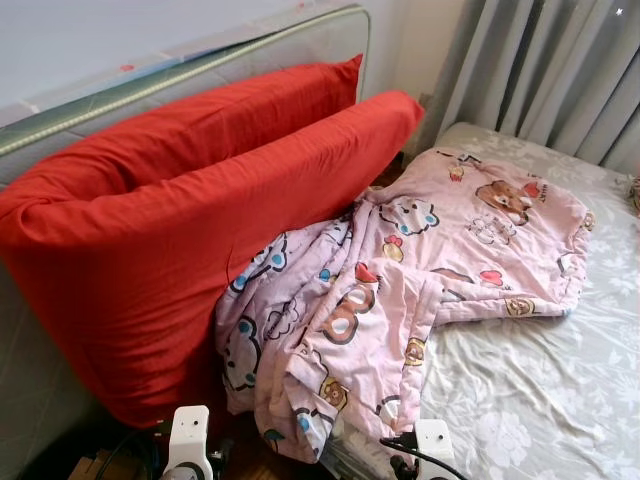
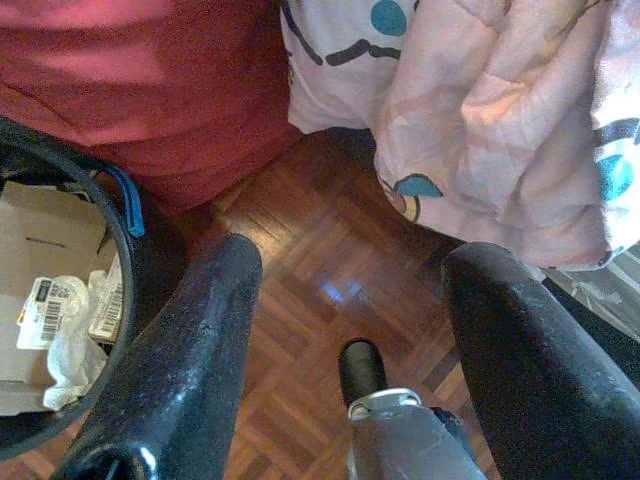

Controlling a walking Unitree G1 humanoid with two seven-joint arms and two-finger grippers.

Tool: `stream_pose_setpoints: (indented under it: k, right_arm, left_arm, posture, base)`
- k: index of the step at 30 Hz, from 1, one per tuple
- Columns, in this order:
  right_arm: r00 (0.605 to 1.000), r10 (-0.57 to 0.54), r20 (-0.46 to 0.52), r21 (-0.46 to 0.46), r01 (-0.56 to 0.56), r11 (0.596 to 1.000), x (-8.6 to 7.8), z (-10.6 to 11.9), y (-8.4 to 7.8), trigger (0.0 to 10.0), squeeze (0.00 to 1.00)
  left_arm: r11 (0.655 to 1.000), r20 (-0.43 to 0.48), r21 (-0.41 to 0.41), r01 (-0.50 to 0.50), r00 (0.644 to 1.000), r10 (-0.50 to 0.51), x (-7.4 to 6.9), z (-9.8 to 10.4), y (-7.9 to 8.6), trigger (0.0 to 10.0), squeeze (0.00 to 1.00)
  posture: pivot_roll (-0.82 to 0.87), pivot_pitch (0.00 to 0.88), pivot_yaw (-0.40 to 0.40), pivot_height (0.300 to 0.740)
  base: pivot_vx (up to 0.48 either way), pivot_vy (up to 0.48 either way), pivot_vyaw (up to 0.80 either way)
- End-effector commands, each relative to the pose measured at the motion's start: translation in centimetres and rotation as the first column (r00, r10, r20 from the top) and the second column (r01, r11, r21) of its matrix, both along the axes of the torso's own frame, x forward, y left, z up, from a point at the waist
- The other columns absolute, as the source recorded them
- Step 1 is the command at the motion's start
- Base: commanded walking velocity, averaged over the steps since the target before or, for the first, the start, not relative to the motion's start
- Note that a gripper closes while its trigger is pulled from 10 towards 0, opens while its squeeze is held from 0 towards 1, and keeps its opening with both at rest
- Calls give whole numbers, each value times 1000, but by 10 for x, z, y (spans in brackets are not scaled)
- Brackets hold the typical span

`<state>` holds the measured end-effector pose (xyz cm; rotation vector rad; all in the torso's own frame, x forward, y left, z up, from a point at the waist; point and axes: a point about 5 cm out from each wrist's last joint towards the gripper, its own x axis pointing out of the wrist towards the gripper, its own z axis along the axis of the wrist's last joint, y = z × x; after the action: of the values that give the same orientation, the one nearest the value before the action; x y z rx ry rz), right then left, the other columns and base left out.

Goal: Clean up the room

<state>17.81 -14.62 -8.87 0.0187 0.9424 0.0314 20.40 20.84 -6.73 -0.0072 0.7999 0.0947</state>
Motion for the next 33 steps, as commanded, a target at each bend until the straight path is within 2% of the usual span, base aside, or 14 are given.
stream_pose_setpoints:
  k: [1, 8, 11, 21, 25, 33]
  right_arm:
    - [1000, -18, -4, -4, 18, 1000, -4, -1, -6, 10000, 0]
    - [1000, -24, 1, -2, 24, 1000, -4, -1, -7, 10000, 0]
    - [1000, -27, -8, 0, 27, 1000, -5, -2, -8, 10000, 0]
    - [1000, -23, -13, 2, 23, 1000, -7, -3, -8, 10000, 0]
    - [1000, -21, -8, 2, 21, 1000, -7, -3, -6, 10000, 0]
    - [1000, -25, -4, 1, 25, 1000, -7, -2, -8, 10000, 0]
  left_arm:
    - [1000, -6, -2, 11, 1000, -11, -4, -2, -2, 10000, 0]
    - [1000, -13, -5, 11, 1000, -11, -4, -3, -2, 10000, 0]
    - [1000, -22, 7, 21, 1000, -20, -4, -3, -1, 10000, 0]
    - [1000, -17, 9, 23, 1000, -23, -4, -2, -1, 10000, 0]
    - [1000, -17, 11, 25, 1000, -24, -4, -2, -1, 10000, 0]
    - [999, -10, 15, 31, 999, -31, -3, -2, -1, 10000, 0]
  posture:
    - [-49, 23, -21, 740]
    - [-48, 25, -20, 740]
    - [-47, 32, -19, 740]
    - [-45, 41, -19, 740]
    - [-45, 41, -19, 740]
    - [-44, 44, -20, 740]
  base:
    - [0, 0, 0]
    - [0, 0, 0]
    - [0, 480, 0]
    - [0, 0, -774]
    - [0, 337, 0]
    - [0, 0, 0]
